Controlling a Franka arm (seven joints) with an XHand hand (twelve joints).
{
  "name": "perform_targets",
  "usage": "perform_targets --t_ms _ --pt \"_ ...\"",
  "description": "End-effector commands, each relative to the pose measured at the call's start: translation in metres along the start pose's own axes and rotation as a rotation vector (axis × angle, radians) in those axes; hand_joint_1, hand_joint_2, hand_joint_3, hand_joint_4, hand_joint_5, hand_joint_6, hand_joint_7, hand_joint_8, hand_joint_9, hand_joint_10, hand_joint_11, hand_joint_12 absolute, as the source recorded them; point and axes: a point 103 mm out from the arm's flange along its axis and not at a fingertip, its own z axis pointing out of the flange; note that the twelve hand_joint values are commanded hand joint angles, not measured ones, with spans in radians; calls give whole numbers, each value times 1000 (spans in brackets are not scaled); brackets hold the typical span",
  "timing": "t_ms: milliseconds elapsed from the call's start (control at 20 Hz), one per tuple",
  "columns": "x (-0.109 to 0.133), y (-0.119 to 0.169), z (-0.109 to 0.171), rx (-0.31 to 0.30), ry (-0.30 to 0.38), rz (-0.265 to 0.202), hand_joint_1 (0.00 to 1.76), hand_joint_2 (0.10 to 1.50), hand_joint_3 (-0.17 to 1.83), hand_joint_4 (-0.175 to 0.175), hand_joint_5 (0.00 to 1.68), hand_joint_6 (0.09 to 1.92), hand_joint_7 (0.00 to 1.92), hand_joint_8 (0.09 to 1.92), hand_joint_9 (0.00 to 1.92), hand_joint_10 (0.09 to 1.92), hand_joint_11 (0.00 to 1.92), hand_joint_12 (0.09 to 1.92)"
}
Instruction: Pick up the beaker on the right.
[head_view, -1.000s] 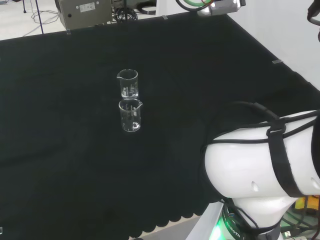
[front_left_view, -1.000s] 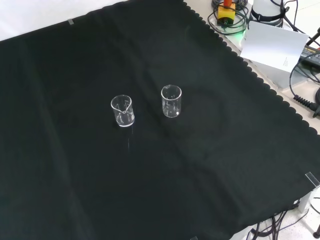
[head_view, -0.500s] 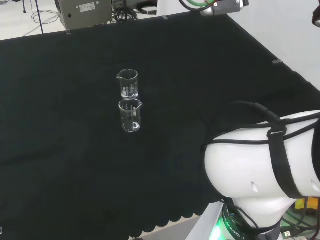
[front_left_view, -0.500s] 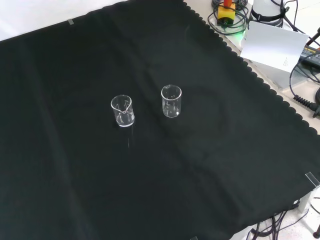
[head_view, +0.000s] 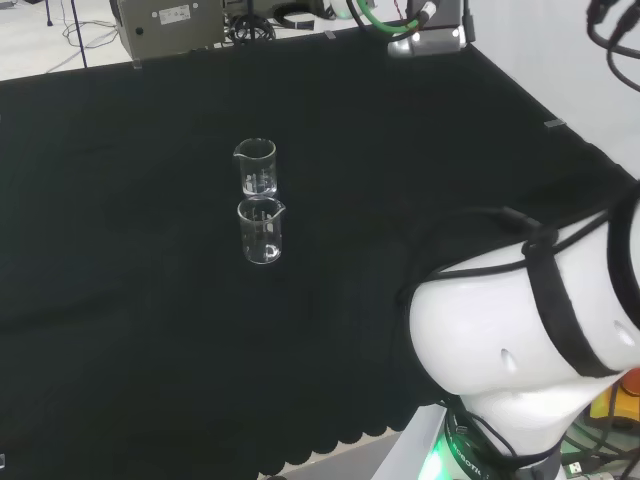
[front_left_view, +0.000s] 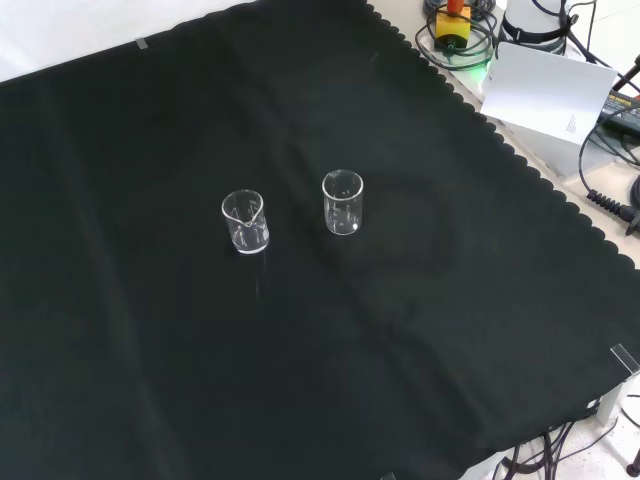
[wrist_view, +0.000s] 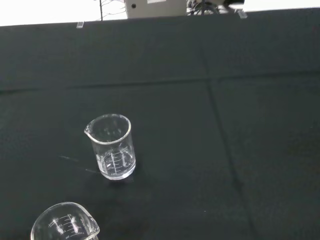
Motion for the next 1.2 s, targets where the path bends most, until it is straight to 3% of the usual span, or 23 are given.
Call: perform_targets --t_ms 50,250,750,950,1200 --pt "-20 82 61 29 97 -58 344 1176 -1 -13 281 87 44 507 212 705 5 1429" --pt "-20 108 91 31 131 -92 416 1129 -25 -13 286 87 67 531 253 716 19 1432" --pt "2 149 157 129 166 -165 696 1011 -101 -18 335 87 146 609 362 709 69 1418" --pt "7 160 174 116 210 -196 729 999 -117 -19 340 87 145 615 364 704 72 1417" --pt "6 172 192 152 248 -227 745 984 -138 -27 387 87 189 640 372 702 84 1418"
